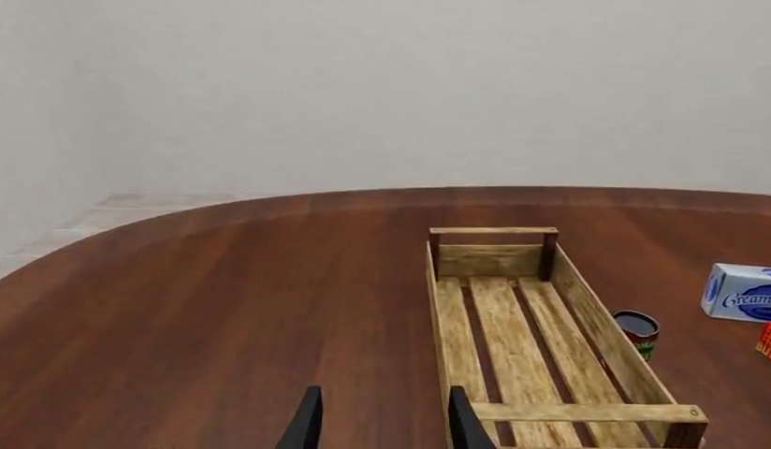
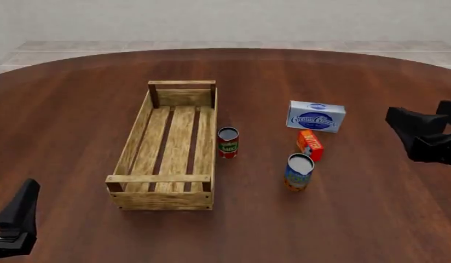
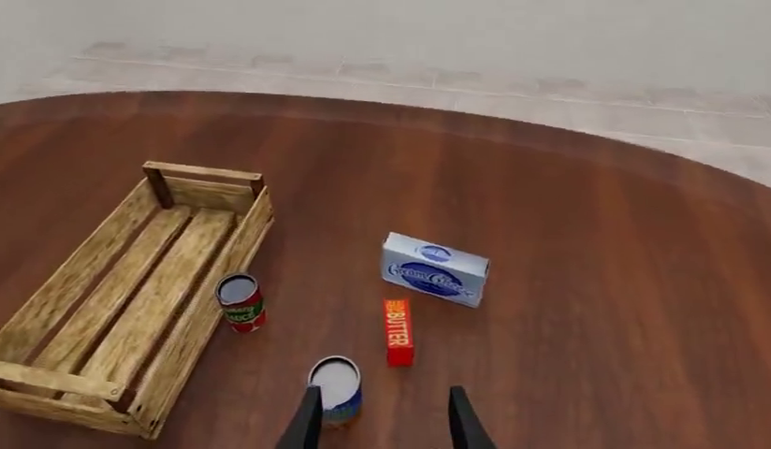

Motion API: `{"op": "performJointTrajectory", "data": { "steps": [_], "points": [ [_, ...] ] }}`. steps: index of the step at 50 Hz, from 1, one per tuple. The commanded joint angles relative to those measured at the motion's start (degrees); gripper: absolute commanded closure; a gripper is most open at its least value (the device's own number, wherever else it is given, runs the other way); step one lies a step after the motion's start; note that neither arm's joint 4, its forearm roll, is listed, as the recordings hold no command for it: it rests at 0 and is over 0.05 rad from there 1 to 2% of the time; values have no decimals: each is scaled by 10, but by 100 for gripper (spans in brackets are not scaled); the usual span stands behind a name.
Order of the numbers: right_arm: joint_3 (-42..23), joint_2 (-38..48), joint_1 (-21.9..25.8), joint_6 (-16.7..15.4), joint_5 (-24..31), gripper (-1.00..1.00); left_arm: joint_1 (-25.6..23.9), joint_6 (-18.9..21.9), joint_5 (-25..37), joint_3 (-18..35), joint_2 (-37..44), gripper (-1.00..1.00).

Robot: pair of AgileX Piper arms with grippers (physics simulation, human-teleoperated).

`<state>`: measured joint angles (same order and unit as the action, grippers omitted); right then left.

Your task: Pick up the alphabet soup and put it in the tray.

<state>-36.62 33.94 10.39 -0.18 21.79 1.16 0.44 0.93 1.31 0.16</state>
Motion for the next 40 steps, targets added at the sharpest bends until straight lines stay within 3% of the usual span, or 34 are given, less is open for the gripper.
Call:
{"op": "performJointTrajectory", "data": {
  "steps": [1, 6, 9, 10, 14, 20, 23, 40],
  "points": [
    [-113, 88, 27, -40, 100, -100, -1, 1, -4, -4, 0, -100],
    [-141, 120, 33, -43, 112, -100, -1, 1, -2, -2, -1, -100],
    [-153, 137, 27, -53, 116, -100, 0, 0, -2, -3, 0, -100],
    [-160, 155, 30, -72, 117, -100, 0, 1, -3, -3, 0, -100],
    [-163, 175, 25, -82, 115, -100, -1, 1, -4, -4, 0, -100],
    [-179, 216, 39, -53, 122, -100, 0, 0, -5, -5, 0, -100],
    [-184, 229, 40, -61, 130, -100, -1, 1, -3, -3, 0, -100],
    [-215, 289, 54, -42, 156, -100, -1, 1, -5, -5, 0, -100]
  ]
}}
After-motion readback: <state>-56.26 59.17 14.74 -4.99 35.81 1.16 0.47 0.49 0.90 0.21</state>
